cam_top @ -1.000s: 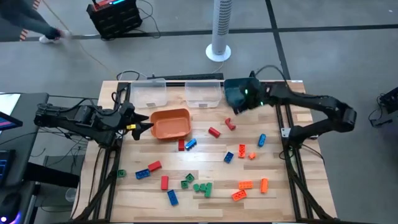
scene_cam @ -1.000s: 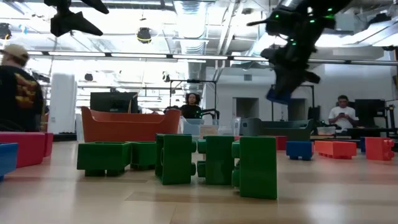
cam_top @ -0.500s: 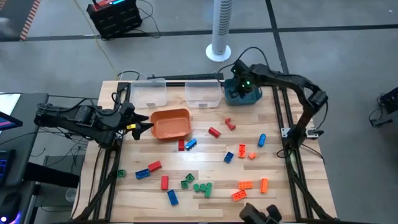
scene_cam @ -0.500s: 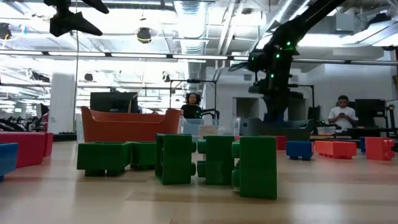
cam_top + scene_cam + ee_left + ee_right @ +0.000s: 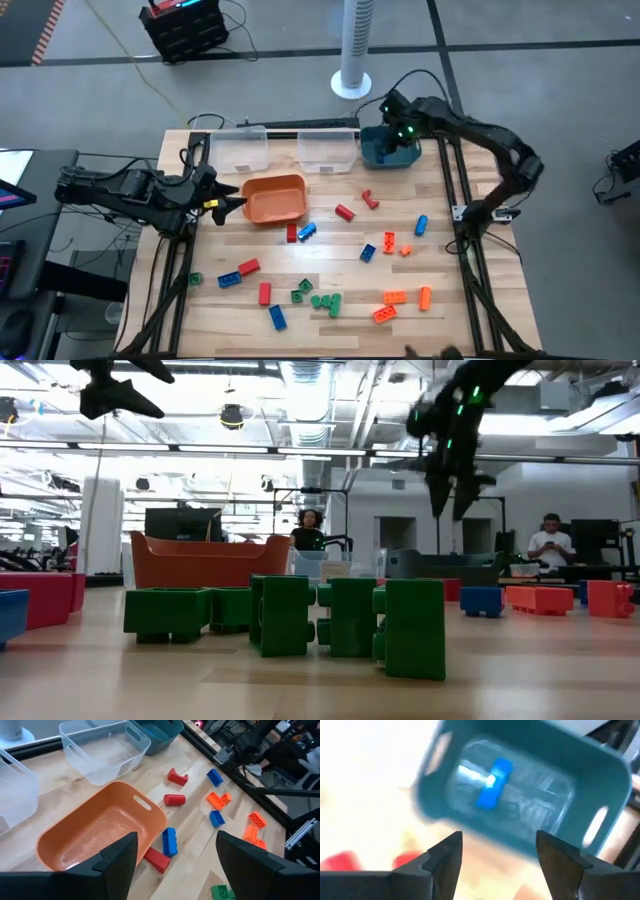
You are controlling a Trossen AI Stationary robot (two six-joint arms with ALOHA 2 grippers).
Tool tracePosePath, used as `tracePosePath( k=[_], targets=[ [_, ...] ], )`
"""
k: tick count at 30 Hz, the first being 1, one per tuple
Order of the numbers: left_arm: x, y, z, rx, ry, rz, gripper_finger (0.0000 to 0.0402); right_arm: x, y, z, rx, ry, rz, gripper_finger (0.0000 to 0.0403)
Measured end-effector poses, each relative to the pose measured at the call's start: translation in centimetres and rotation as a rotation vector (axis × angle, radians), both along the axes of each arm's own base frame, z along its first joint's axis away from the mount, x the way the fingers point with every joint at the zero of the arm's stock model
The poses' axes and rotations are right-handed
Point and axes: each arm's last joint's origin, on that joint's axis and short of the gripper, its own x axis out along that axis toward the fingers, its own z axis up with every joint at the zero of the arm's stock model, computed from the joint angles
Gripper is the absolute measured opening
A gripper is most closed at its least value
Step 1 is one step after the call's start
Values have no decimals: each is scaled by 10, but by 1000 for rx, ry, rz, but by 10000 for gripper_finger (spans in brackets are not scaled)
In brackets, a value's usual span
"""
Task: Sort blocks
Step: Put the blue game piece into the blue bin
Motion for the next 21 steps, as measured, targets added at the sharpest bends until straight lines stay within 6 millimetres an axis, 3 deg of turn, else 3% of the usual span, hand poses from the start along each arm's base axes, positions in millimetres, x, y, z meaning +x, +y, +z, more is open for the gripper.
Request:
tracePosePath(
  k=[4,11,15,21],
  targets=[
    [-1,1,-1,23,15,24,261,-6,57,4,-16,-19,13,259],
    [-1,1,-1,37,15,36,261,-48,134,-43,123,-30,-203,259],
    [-1,1,-1,30,11,39,261,-69,162,-59,195,-63,-345,259],
    [0,1,-1,7,2,42,261,-87,182,-80,261,39,-445,259]
  ],
)
